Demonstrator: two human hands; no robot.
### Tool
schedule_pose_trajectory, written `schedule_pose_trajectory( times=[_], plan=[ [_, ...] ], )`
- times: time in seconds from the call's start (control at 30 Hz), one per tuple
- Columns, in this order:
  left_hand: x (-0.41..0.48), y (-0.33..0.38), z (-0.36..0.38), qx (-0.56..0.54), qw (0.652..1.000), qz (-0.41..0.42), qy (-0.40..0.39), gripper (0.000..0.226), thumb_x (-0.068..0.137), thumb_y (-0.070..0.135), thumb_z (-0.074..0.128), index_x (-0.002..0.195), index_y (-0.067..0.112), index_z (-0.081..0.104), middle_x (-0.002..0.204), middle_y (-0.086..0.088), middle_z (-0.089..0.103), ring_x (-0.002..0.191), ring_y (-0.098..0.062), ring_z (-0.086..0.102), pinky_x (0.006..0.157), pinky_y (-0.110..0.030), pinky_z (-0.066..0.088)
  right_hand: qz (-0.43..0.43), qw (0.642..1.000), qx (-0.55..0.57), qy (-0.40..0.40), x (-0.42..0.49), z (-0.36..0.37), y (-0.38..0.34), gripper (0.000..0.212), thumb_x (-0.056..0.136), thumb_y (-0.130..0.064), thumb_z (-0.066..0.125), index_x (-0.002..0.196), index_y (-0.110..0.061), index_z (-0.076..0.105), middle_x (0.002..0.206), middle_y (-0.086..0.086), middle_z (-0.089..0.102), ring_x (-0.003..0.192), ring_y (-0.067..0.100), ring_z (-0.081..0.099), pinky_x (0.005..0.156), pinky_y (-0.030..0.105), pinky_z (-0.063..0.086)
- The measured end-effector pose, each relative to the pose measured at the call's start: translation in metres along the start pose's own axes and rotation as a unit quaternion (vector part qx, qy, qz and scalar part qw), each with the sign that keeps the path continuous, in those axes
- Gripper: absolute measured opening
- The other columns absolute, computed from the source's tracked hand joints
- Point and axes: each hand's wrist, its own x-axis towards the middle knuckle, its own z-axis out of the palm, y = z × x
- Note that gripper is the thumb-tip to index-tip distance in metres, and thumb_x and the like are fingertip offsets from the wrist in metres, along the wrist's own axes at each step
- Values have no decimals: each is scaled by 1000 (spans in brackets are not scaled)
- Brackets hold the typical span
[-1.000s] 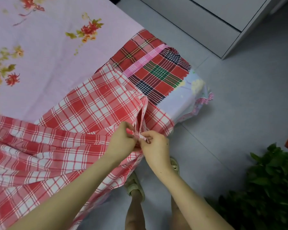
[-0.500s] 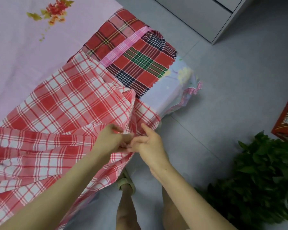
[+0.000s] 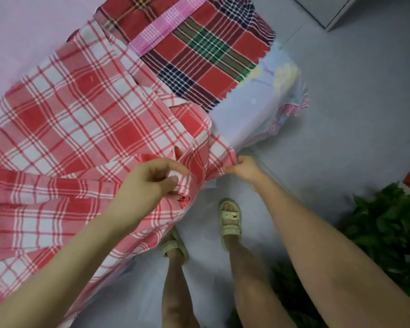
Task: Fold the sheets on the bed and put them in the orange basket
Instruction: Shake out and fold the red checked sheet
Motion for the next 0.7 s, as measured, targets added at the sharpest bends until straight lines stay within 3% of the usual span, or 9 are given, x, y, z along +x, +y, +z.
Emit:
schedule_pose_trajectory(
  times=[0.07, 0.13, 0.23, 0.3, 0.37, 0.47, 0.57, 0.7],
  plan=[
    [-4, -4, 4, 16, 1000, -8, 4, 25, 91, -3, 53, 83, 12, 70, 73, -4, 67, 66, -18, 64, 69, -25, 57, -20, 994, -108, 23, -17, -7, 13, 22, 78, -25, 74, 95, -10, 71, 83, 4, 64, 79, 21, 59, 68, 27, 41],
    [-14, -1, 5, 54, 998, 2, 23, 26, 91, -3, 52, 80, 13, 69, 74, -2, 69, 58, -9, 62, 63, -17, 53, -57, 989, -130, 44, -46, -13, 21, 20, 79, -27, 73, 88, -9, 69, 77, 6, 65, 70, 20, 58, 65, 29, 44],
    [-37, 10, 4, 127, 989, 61, 46, 27, 88, -4, 50, 79, 13, 68, 61, -5, 63, 47, -5, 53, 46, -11, 38, -92, 995, -25, 16, -107, -21, 11, 16, 84, -15, 70, 85, 0, 64, 74, 14, 68, 59, 18, 64, 55, 33, 56],
    [-56, 18, -1, 162, 980, 100, 57, 29, 84, -5, 52, 78, 18, 68, 61, -1, 63, 54, -9, 54, 47, -11, 36, -126, 992, -2, 22, -153, -20, -10, 16, 86, -11, 67, 80, 2, 62, 60, 6, 65, 46, 9, 60, 44, 22, 49],
    [-71, 21, -6, 186, 972, 124, 67, 25, 83, -1, 53, 80, 18, 70, 67, 7, 64, 69, -11, 57, 54, -11, 39, -156, 987, 7, 43, -192, -11, -33, 22, 84, -14, 69, 72, 2, 61, 49, 3, 59, 38, 5, 53, 41, 19, 42],
    [-93, 27, -19, 210, 960, 160, 97, 22, 78, 14, 46, 83, 18, 67, 66, 3, 64, 63, -15, 55, 57, -19, 41, -180, 983, 16, 26, -232, 10, -70, 27, 83, -19, 70, 68, 0, 60, 47, 5, 57, 39, 8, 53, 43, 22, 41],
    [-111, 34, -36, 243, 943, 185, 136, 11, 88, 11, 49, 96, 14, 55, 66, -1, 60, 55, -15, 51, 53, -34, 42, -177, 982, 58, -36, -257, 31, -103, 18, 86, -12, 65, 73, 0, 65, 48, 0, 57, 36, 4, 49, 43, 19, 40],
    [-129, 35, -57, 313, 911, 233, 138, 15, 88, 14, 40, 99, 6, 47, 62, -8, 56, 49, -24, 45, 41, -23, 21, -151, 979, 109, -77, -282, 56, -137, 6, 86, -3, 61, 82, -6, 64, 56, 2, 61, 44, 8, 52, 45, 19, 41]
  ],
)
